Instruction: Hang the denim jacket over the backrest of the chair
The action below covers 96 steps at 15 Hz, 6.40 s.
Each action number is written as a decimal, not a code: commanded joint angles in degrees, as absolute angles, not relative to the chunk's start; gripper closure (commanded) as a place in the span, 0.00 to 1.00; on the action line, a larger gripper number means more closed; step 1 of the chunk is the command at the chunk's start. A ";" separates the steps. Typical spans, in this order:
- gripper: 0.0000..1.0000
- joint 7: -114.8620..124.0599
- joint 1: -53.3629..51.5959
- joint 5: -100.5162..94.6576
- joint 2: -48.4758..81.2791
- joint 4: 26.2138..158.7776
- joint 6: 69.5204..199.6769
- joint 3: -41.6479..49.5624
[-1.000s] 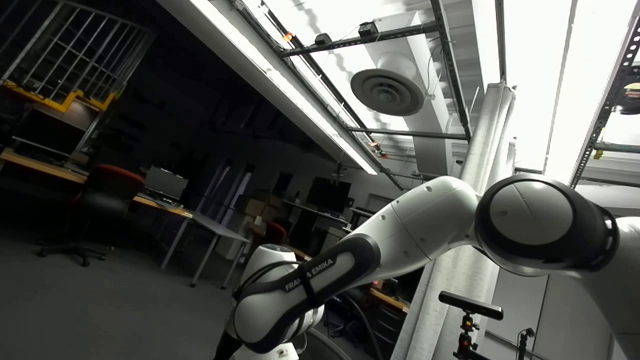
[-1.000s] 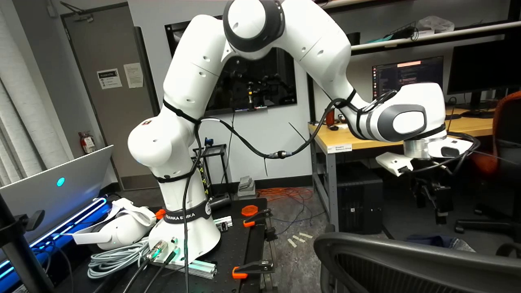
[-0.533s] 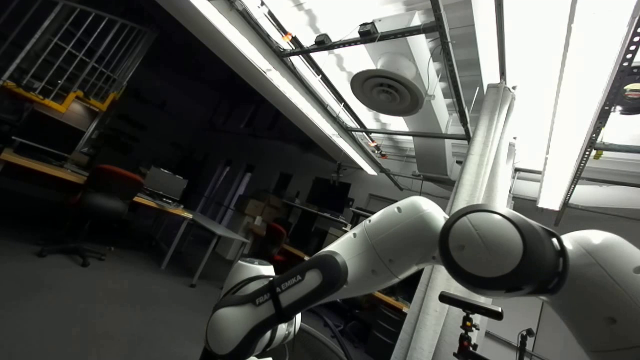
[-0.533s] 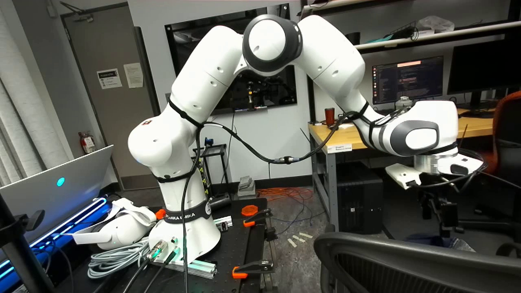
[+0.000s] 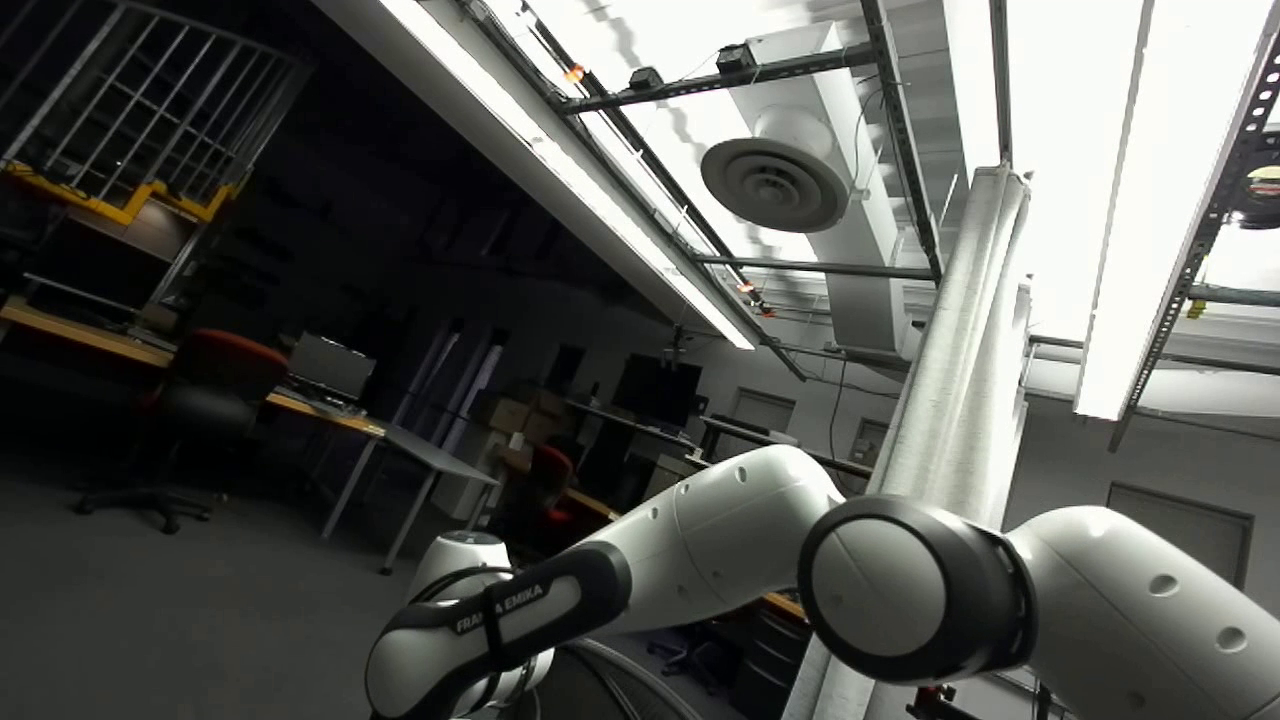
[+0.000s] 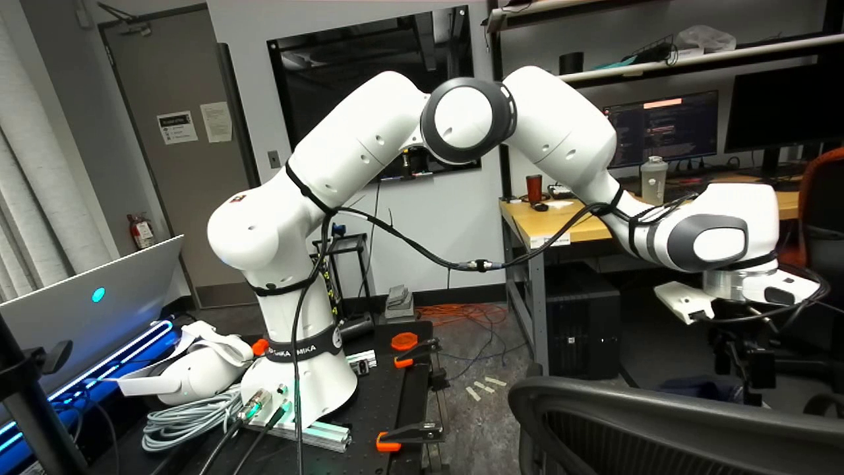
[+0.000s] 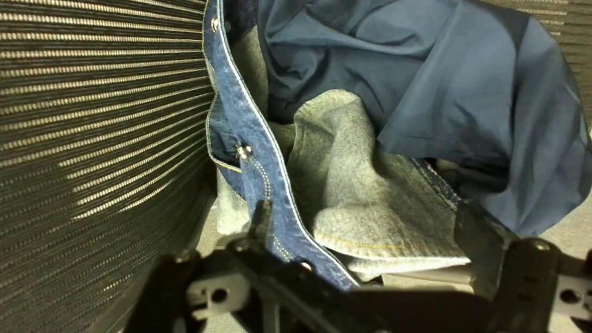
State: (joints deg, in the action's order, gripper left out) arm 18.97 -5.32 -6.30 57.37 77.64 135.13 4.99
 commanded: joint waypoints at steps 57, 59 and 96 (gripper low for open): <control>0.99 12.46 -4.00 -5.69 25.27 78.99 127.76 5.79; 0.99 12.57 -3.73 -5.84 20.75 81.70 126.94 5.80; 0.99 8.49 22.83 9.96 25.72 44.22 95.56 13.32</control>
